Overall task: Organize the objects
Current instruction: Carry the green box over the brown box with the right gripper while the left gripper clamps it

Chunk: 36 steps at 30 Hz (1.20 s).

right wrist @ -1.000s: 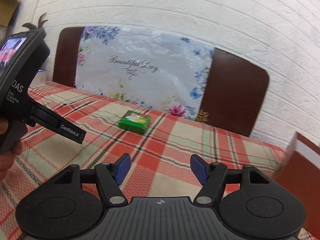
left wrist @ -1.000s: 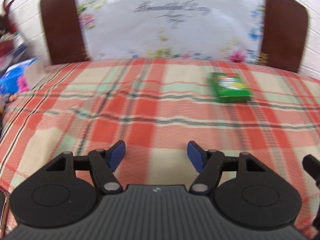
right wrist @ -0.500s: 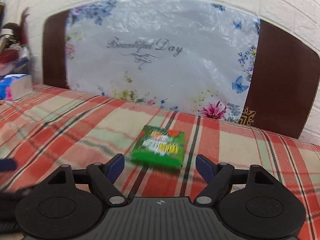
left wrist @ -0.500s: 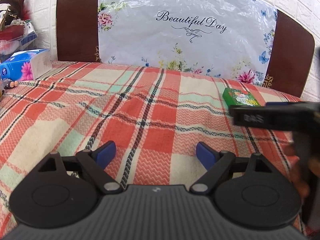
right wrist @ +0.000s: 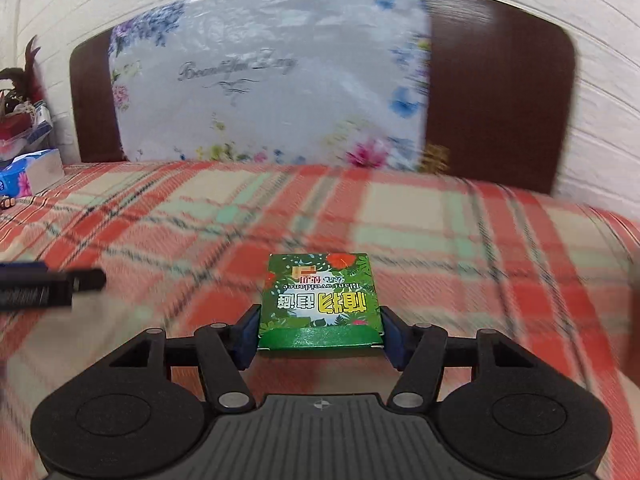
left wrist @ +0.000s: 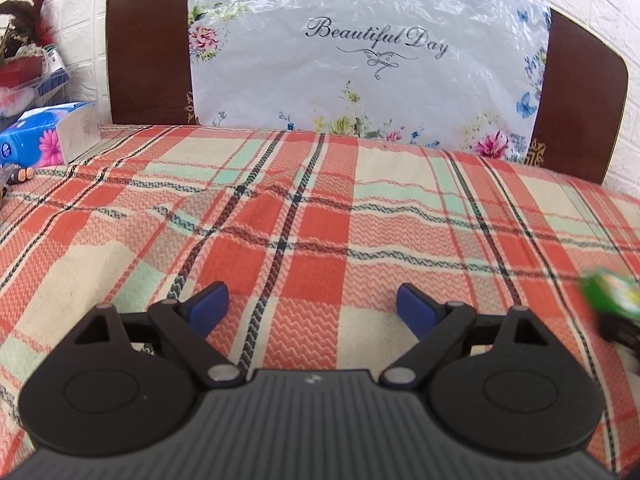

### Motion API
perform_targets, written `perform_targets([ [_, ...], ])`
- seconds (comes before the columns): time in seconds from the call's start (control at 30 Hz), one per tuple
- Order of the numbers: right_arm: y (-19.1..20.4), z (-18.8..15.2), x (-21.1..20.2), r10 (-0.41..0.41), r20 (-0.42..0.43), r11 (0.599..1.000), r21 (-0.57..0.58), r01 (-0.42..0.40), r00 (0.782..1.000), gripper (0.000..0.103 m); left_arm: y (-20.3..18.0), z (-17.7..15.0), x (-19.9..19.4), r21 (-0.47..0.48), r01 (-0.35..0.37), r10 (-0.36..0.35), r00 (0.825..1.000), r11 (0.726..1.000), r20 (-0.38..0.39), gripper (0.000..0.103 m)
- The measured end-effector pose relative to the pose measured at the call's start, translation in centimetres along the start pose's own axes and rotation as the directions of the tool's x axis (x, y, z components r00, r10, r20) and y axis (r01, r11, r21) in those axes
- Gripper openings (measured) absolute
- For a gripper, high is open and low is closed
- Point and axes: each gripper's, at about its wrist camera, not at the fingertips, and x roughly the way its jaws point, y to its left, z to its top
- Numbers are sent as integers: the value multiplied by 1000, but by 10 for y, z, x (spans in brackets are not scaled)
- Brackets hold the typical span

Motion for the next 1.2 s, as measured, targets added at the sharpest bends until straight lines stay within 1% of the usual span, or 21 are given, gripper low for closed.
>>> perform_targets([
  [0.13, -46, -33, -53, -82, -15, 996, 43, 83, 997, 58, -11, 5, 1, 49, -30, 32, 999, 998, -40, 93],
  [0.2, -68, -48, -76, -126, -23, 989, 69, 128, 992, 59, -22, 13, -1, 46, -22, 25, 996, 999, -85, 91],
  [0.27, -84, -62, -96, -159, -29, 981, 107, 161, 987, 59, -42, 25, -9, 29, 54, -50, 992, 998, -117, 87],
  [0.33, -95, -71, -109, -181, -27, 973, 141, 183, 983, 60, -75, 37, -25, 35, 145, -140, 983, 989, -117, 87],
  [0.37, -97, -75, -115, -186, -26, 969, 159, 188, 982, 63, -95, 41, -34, 44, 203, -196, 973, 978, -125, 87],
  [0.4, -99, -78, -119, -180, -22, 969, 166, 181, 983, 65, -115, 45, -45, 55, 268, -259, 956, 962, -135, 87],
  [0.47, -98, -82, -126, -179, -9, 971, 158, 178, 984, 69, -155, 42, -64, 83, 386, -370, 915, 919, -163, 87],
  [0.57, -98, -86, -130, -181, 4, 974, 142, 178, 984, 72, -207, 28, -85, 116, 510, -475, 847, 852, -238, 87],
  [0.6, -99, -87, -130, -176, 7, 975, 140, 174, 984, 73, -221, 21, -88, 119, 535, -493, 829, 836, -265, 87],
  [0.67, -100, -88, -130, -172, 9, 976, 140, 169, 985, 75, -241, 10, -89, 113, 559, -503, 803, 821, -318, 87],
  [0.77, -101, -87, -123, -164, -7, 977, 137, 164, 986, 77, -255, -6, -82, 75, 569, -503, 774, 819, -385, 83],
  [0.8, -102, -87, -122, -162, -13, 977, 136, 163, 987, 77, -257, -10, -80, 63, 570, -502, 766, 819, -401, 80],
  [0.87, -102, -86, -118, -157, -14, 979, 131, 157, 988, 78, -261, -20, -73, 50, 562, -490, 757, 826, -432, 72],
  [0.9, -102, -86, -116, -153, -15, 980, 129, 153, 988, 77, -265, -24, -68, 46, 559, -480, 749, 828, -457, 60],
  [0.93, -102, -86, -114, -151, -15, 980, 126, 152, 988, 67, -266, -26, -66, 41, 559, -482, 748, 828, -457, 58],
  [0.97, -103, -85, -114, -148, -8, 981, 122, 148, 989, 58, -267, -27, -68, 45, 566, -493, 751, 823, -439, 53],
  [1.0, -103, -85, -112, -148, -7, 981, 122, 148, 989, 58, -268, -26, -70, 42, 586, -511, 737, 809, -442, 39],
  [1.07, -107, -85, -111, -137, 7, 981, 142, 135, 990, 58, -272, -20, -78, 54, 586, -509, 742, 809, -437, 38],
  [1.1, -110, -85, -113, -135, 21, 978, 160, 130, 991, 58, -275, -16, -84, 69, 594, -514, 744, 802, -426, 38],
  [1.17, -115, -83, -122, -141, 64, 972, 199, 126, 988, 58, -282, -6, -99, 103, 616, -538, 748, 781, -389, 38],
  [1.2, -117, -82, -127, -154, 96, 969, 209, 132, 983, 58, -287, 0, -107, 117, 631, -557, 745, 767, -366, 38],
])
